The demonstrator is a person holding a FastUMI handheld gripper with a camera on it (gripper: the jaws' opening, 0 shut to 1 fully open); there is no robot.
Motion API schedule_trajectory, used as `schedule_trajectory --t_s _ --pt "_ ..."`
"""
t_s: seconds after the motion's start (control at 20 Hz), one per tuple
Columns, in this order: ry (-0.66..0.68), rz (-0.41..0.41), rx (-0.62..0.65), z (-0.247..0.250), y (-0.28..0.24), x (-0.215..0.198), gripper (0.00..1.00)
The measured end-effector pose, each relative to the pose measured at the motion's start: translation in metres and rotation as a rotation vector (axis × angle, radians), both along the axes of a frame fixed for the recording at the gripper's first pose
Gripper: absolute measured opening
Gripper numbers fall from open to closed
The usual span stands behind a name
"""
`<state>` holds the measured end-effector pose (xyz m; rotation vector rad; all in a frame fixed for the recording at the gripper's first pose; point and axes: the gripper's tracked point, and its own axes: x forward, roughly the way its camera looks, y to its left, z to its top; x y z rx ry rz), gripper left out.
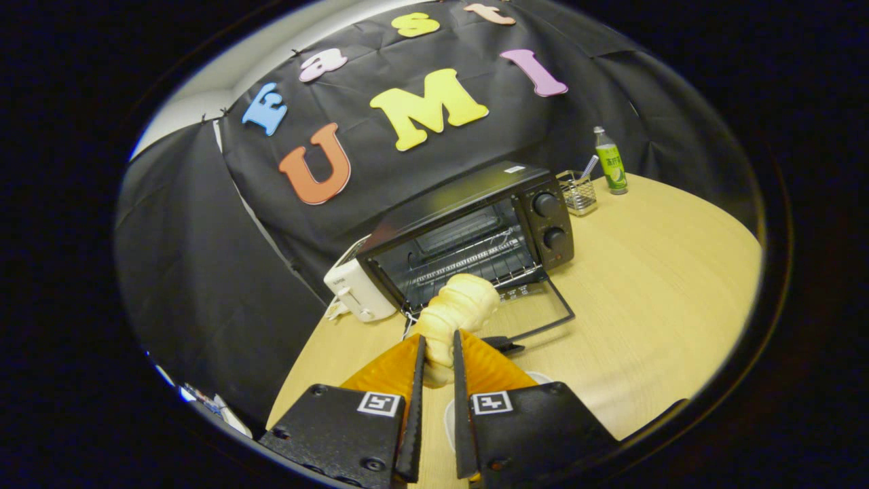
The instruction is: Open the toaster oven, put the food inside, and close the toaster oven door.
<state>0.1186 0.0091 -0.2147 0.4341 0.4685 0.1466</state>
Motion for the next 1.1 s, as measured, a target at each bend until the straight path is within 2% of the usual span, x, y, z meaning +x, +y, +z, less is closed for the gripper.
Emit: schedule_trajectory --t_s 0.35,0.75,0.95,1.1 --pt "-0.007 -0.035 0.008 -0.003 -0.002 0.092 0.25" --pt "0.010 -0.076 -0.004 -0.048 -0.004 0.191 0.25" --pt "0.062 -0.089 0.009 -0.070 -0.004 0.224 0.25" --pt "0.044 -0.086 -0.004 -0.071 -0.001 0.236 0.25"
